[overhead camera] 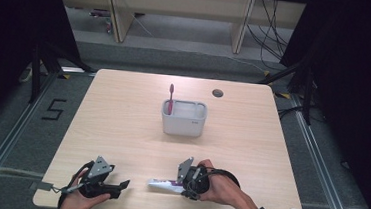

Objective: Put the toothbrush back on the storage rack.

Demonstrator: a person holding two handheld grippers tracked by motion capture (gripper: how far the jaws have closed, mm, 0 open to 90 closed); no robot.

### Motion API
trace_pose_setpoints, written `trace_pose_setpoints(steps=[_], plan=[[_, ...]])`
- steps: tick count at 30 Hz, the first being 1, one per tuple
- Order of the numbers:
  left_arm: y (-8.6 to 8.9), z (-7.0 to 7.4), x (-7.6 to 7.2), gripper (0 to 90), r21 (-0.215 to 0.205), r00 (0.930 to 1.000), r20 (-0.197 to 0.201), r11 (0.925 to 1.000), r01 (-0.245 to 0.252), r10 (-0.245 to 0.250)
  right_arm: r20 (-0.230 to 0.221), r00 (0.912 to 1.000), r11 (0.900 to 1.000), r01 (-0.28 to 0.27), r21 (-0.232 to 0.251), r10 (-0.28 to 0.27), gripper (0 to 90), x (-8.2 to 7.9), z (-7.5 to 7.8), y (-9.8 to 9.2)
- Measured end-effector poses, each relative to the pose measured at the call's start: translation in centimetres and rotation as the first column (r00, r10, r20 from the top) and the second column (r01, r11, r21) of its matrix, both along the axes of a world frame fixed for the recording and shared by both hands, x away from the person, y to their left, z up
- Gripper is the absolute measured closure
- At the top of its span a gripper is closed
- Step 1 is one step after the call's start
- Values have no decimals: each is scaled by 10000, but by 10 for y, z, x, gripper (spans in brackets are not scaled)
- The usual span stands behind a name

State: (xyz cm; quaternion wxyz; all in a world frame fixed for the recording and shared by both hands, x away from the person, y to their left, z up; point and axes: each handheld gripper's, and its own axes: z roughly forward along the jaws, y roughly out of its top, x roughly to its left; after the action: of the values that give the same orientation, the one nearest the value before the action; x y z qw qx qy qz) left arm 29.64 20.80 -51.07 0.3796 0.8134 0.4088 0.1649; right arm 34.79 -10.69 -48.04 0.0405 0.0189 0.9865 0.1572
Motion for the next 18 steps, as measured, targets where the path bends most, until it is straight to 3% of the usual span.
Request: trace_pose_setpoints(steps=[1, 4, 6, 9, 10, 12, 15, 16, 18], plan=[[0, 0, 0, 225, -25, 10000, 21, 10000, 10, -10, -191, 9987, 9989, 463, -123, -465, 594, -1, 0, 0], [-1, 0, 0, 225, 4, 10000, -4, 10000, -61, 61, -260, 9990, 9993, 351, -122, -354, 599, 1, 0, 2], [-1, 0, 0, 225, -7, 10000, -21, 10000, -23, 23, -290, 9959, 9956, 845, -417, -858, 603, -2, 1, 4], [-1, 0, 0, 225, -3, 10000, -31, 10000, -7, 7, -373, 9932, 9919, 1080, -668, -1106, 609, -2, 3, 7], [-1, 0, 0, 225, -5, 10000, -18, 10000, -29, 29, -268, 9961, 9952, 830, -516, -844, 611, 0, 1, 8], [-1, 0, 0, 225, 25, 9999, 56, 10000, -87, 87, -403, 9909, 9885, 1244, -856, -1281, 617, -1, 3, 10], [-1, 0, 0, 225, -35, 9999, 84, 9999, -101, 101, -415, 9911, 9870, 1215, -1048, -1264, 633, -1, 4, 13], [-1, 0, 0, 225, 18, 9999, 64, 9999, -141, 140, -280, 9959, 9913, 824, -1028, -857, 640, 1, 3, 14], [-1, 0, 0, 226, -42, 9999, 98, 9999, -122, 122, -370, 9924, 9860, 1120, -1236, -1173, 658, -1, 4, 15]])
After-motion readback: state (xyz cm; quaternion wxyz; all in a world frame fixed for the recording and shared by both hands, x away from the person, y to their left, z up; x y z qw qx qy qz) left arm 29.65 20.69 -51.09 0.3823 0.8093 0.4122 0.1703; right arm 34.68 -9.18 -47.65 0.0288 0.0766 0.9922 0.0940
